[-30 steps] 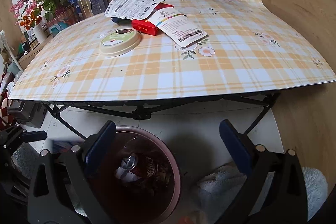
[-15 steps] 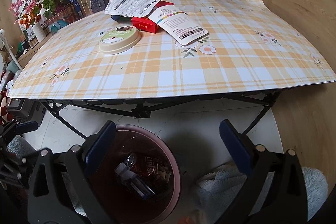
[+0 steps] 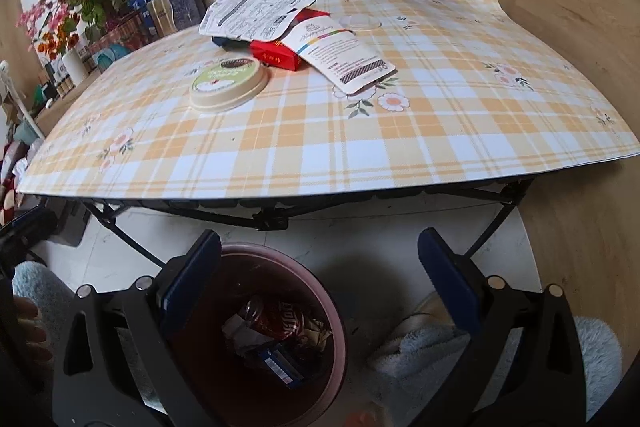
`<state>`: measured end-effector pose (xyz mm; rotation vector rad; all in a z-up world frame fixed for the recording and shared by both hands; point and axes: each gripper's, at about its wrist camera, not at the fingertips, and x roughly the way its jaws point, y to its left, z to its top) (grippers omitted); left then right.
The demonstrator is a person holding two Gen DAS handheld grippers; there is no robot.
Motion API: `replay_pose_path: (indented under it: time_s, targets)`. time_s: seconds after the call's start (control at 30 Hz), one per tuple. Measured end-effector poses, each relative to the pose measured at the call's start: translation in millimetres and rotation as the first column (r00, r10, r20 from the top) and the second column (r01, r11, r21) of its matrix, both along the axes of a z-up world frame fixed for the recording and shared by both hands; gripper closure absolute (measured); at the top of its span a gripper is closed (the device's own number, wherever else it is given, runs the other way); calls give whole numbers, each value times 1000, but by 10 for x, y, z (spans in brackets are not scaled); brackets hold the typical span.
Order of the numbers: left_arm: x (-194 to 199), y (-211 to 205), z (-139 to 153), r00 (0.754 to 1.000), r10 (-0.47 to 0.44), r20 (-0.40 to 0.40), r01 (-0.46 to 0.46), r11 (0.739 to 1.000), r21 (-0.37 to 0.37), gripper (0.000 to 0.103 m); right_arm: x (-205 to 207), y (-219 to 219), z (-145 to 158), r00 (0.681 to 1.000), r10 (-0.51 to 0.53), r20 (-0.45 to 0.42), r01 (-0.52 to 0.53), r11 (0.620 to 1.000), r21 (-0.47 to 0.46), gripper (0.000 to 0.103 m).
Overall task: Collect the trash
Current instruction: 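Grasp the white receipt strip with the right tool, then carry the receipt to the bin with the right tool while the left tool grasps the green yogurt lid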
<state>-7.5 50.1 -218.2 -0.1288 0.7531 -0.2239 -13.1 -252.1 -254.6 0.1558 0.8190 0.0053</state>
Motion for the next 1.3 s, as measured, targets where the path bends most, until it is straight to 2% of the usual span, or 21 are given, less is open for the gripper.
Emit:
replay_pose_path:
  time_s: [0.17, 0.3, 0.4, 0.53, 0.57, 0.67, 0.77, 0.87, 0.97, 1.03, 1.07, 1.1, 1.23, 1.27, 1.3]
  targets:
    - [53, 108, 58, 998, 59, 25, -59, 998, -10, 6, 157, -58, 106, 1000, 1, -5, -1, 998, -58, 6]
    - [71, 181, 131, 996, 67, 59, -66, 998, -13, 6, 440, -166, 242, 999, 47, 4, -46, 993, -107, 6]
    - [108, 233, 103, 998, 53, 35, -52, 998, -33, 6, 724, -201, 317, 993, 122, -1, -120, 979, -166, 6]
    - [171, 198, 18, 998, 68, -6, -68, 997, 20, 6, 1173, -170, 325, 976, 213, -46, -217, 946, -241, 7]
    - [190, 192, 4, 998, 68, -14, -67, 997, 23, 6, 1255, -150, 315, 972, 230, -55, -236, 938, -253, 8]
    - [230, 180, -17, 998, 56, -31, -56, 998, 11, 6, 1523, -68, 244, 955, 278, -102, -296, 910, -289, 20]
    - [248, 177, -54, 998, 42, -52, -42, 999, -4, 6, 1733, -11, 165, 947, 291, -137, -320, 895, -311, 26]
    - [260, 173, -93, 997, 33, -71, -33, 999, -12, 6, 1871, -19, 148, 948, 286, -136, -314, 905, -288, 27]
    - [276, 170, -104, 996, 29, -82, -30, 999, -11, 6, 1925, -21, 156, 948, 293, -126, -318, 902, -293, 41]
    - [286, 177, -75, 997, 31, -77, -32, 999, -14, 6, 1927, -64, 174, 952, 282, -120, -305, 908, -286, 55]
    - [294, 176, -55, 997, 29, -73, -30, 999, -14, 6, 1943, -98, 183, 953, 277, -119, -300, 916, -265, 64]
    - [306, 168, -35, 997, 27, -70, -28, 1000, -10, 6, 1937, -148, 210, 956, 272, -114, -291, 929, -230, 69]
    - [374, 122, 30, 998, 19, -67, -18, 1000, 8, 6, 1840, -350, 354, 970, 237, -56, -241, 967, -80, 80]
    - [397, 107, 44, 997, 14, -70, -13, 1000, 7, 6, 1805, -403, 388, 974, 224, -43, -225, 974, -32, 86]
    - [437, 77, 67, 997, 1, -76, -1, 1000, 3, 6, 1767, -451, 413, 977, 209, -33, -209, 978, 18, 86]
